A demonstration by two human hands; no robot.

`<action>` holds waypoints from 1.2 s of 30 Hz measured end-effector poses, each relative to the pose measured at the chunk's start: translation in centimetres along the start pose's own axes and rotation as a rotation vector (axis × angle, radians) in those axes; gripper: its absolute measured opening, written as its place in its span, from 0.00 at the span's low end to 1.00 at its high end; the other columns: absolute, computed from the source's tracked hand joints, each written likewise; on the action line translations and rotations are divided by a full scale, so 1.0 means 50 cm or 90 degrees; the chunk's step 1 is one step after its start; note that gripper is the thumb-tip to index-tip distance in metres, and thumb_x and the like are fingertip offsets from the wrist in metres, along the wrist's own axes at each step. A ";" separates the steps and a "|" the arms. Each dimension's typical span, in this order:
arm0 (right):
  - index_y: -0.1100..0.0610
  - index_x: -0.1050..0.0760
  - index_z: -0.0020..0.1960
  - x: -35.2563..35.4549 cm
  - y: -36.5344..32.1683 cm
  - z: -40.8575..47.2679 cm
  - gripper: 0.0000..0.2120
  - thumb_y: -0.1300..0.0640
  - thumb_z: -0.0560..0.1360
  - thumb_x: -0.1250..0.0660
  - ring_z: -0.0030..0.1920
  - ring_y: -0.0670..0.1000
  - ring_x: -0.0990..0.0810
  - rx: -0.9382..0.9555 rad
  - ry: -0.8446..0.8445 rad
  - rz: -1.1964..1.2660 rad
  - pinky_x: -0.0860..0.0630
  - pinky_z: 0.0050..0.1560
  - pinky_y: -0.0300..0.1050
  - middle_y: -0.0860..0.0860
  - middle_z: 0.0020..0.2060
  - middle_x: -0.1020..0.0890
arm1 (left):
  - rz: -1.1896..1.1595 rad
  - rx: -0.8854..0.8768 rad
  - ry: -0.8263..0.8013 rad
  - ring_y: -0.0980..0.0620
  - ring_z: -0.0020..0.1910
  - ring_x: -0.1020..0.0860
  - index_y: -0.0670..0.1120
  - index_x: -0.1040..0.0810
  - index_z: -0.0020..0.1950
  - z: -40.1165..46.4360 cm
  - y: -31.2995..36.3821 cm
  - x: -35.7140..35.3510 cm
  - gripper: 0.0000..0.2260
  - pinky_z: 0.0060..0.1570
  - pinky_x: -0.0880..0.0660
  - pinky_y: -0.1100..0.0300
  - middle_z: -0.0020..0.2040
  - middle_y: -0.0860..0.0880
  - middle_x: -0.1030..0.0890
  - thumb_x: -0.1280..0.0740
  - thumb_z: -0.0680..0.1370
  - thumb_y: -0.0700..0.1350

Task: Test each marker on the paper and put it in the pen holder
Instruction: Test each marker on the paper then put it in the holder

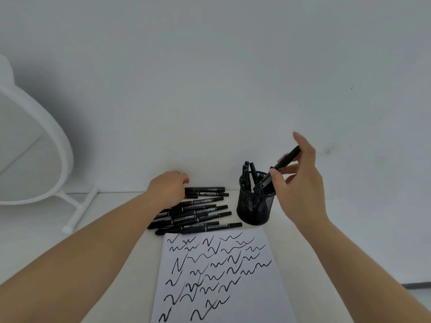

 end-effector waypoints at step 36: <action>0.52 0.35 0.68 -0.076 0.062 -0.044 0.21 0.60 0.76 0.41 0.56 0.51 0.30 0.028 -0.170 -0.205 0.36 0.47 0.40 0.50 0.57 0.25 | -0.041 -0.038 0.076 0.46 0.57 0.28 0.50 0.22 0.59 0.015 -0.020 -0.036 0.11 0.52 0.29 0.53 0.53 0.47 0.22 0.37 0.78 0.48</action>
Point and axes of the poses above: each hand's wrist, its own z-axis towards the middle knuckle, its own x-axis out of the back of the hand, y = z × x, the point moved 6 cm from there along z, towards the middle knuckle
